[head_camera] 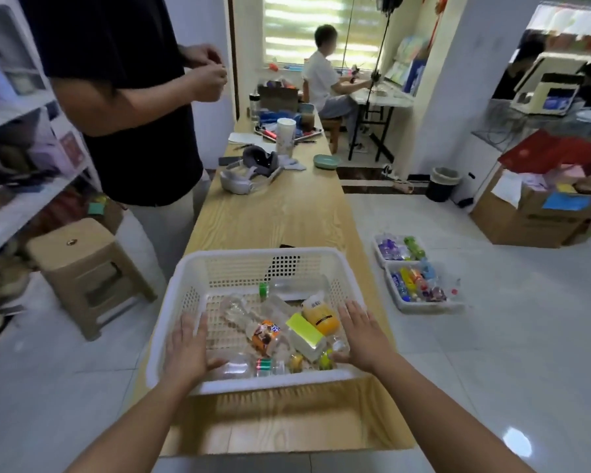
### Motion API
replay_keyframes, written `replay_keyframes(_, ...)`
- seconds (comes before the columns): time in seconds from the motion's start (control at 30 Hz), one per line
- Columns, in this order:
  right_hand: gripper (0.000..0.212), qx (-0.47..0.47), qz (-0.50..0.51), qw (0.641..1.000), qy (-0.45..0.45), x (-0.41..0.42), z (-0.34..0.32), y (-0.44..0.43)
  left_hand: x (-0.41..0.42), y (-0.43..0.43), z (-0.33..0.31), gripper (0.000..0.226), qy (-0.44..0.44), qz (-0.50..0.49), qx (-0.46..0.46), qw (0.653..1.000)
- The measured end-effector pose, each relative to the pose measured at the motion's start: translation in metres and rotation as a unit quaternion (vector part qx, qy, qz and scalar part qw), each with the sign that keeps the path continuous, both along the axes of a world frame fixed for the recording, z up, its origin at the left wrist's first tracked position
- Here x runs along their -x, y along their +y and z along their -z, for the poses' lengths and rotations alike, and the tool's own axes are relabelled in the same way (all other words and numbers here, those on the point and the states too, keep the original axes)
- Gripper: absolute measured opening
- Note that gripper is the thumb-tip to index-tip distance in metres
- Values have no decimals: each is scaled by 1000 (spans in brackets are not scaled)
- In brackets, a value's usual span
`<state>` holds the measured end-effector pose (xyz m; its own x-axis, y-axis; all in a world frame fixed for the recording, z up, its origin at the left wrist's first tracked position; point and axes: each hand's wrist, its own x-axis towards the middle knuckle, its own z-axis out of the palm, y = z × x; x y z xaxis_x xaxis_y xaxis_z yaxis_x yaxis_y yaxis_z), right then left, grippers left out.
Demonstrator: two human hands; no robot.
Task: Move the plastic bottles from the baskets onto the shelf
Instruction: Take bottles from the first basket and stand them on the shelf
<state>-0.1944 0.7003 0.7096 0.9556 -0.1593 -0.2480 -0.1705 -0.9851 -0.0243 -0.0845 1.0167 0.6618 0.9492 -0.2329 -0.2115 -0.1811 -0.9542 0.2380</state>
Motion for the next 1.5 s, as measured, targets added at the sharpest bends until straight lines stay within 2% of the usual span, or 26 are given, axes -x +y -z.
replay_keyframes(0.13, 109, -12, -24, 1000, 3, -4, 23, -6, 3, -3, 1, 112, -20, -34, 40, 998)
replay_keyframes(0.23, 111, 16, -58, 998, 30, -11, 23, -11, 5, -2, -3, 111, -13, -46, 49, 998)
replay_keyframes(0.37, 98, 70, -113, 990, 46, -23, 27, -15, 8, -7, -11, 96, 40, -42, 108, 992)
replay_keyframes(0.47, 86, 76, -129, 987, 62, -35, 33, -4, 3, -5, -8, 93, 97, 22, 61, 993)
replay_keyframes(0.57, 83, 65, -126, 987, 81, -49, 38, 15, -10, 0, 1, 92, 132, 108, -21, 985)
replay_keyframes(0.77, 78, 104, -150, 982, 57, -81, 32, 21, -25, 6, 11, 78, 162, 180, -44, 969)
replay_keyframes(0.83, 86, 107, -181, 976, 51, -94, 29, 24, -29, 7, 11, 99, 165, 185, -38, 968)
replay_keyframes(0.87, 90, 110, -204, 971, 59, -99, 29, 27, -31, 8, 12, 112, 168, 190, -36, 967)
replay_keyframes(0.93, 97, 123, -254, 956, 80, -105, 31, 28, -33, 9, 13, 118, 158, 201, -37, 966)
replay_keyframes(1.0, 104, 145, -296, 940, 91, -112, 34, 26, -36, 10, 17, 111, 136, 214, -53, 966)
replay_keyframes(1.07, 108, 174, -331, 923, 96, -120, 34, 24, -38, 10, 20, 94, 125, 233, -71, 962)
replay_keyframes(1.23, 97, 213, -388, 889, 121, -133, 36, 31, -41, 8, 25, 76, 79, 272, -96, 954)
replay_keyframes(1.37, 84, 254, -436, 858, 89, -137, 44, 37, -41, 9, 30, 70, 52, 279, -96, 954)
replay_keyframes(1.5, 86, 276, -474, 836, 36, -136, 46, 32, -43, 7, 31, 65, 14, 301, -113, 947)
